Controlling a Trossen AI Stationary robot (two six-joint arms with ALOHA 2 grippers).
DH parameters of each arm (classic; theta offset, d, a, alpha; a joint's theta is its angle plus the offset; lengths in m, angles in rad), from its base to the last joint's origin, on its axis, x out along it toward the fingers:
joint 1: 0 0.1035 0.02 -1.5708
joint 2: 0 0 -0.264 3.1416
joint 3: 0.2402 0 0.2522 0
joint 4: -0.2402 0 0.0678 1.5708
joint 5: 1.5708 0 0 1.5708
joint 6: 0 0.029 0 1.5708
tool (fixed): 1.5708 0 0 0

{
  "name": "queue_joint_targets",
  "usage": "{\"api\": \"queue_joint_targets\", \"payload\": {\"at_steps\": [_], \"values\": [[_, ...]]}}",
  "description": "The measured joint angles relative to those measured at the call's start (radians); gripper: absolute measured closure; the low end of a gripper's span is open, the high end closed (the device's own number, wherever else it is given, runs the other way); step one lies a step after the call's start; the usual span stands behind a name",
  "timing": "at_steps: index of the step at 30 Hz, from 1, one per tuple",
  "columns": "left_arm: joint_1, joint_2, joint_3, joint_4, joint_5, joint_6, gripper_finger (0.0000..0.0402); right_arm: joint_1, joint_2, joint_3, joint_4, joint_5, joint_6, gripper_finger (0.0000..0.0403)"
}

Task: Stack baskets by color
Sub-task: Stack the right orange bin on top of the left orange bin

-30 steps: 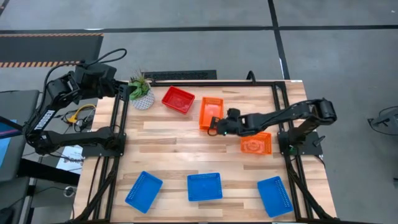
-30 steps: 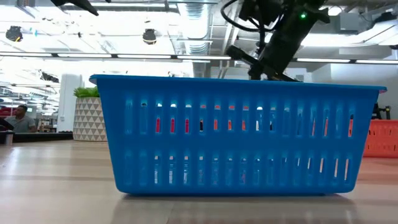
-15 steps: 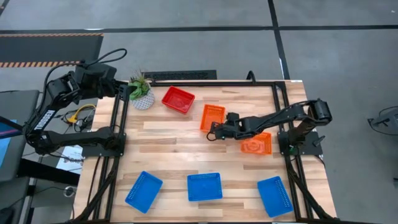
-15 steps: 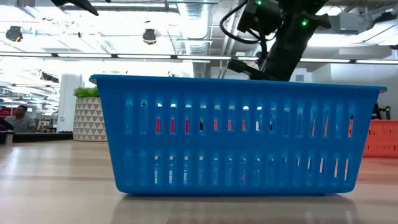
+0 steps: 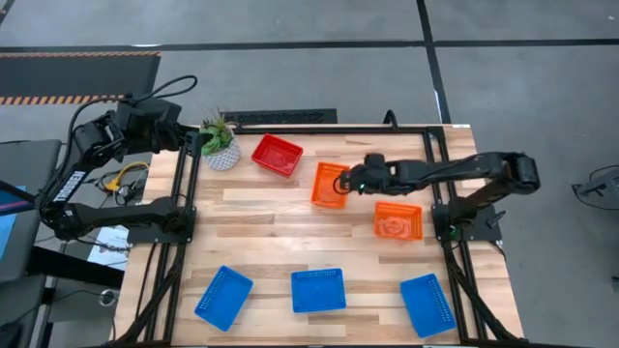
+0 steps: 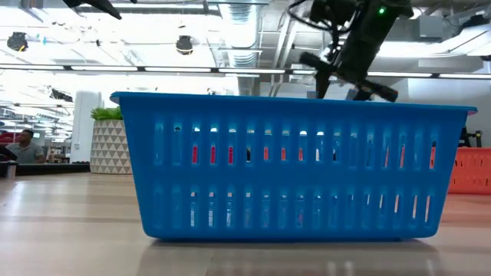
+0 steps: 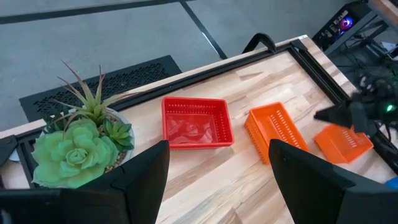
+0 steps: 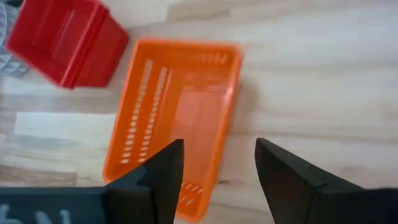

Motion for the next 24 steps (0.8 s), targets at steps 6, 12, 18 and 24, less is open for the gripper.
{"api": "queue_joint_targets", "payload": {"at_steps": [6, 12, 18, 24], "values": [[0.0, 0.0, 0.0, -0.002, 0.0, 0.0, 0.0139, -0.022, -0.16, 0.001, -0.184, -0.03, -0.176, 0.0194], [0.0, 0.0, 0.0, -0.004, 0.0, 0.017, 0.0139, 0.008, -0.307, 0.001, -0.479, -0.133, -0.294, 0.02], [0.0, 0.004, 0.0, -0.002, 0.0, 0.02, 0.0139, 0.062, -0.307, 0.001, -0.706, -0.142, -0.378, 0.02], [0.0, 0.006, 0.0, -0.002, 0.001, 0.027, 0.0139, 0.106, -0.258, 0.0, -0.718, -0.183, -0.533, 0.02]]}}
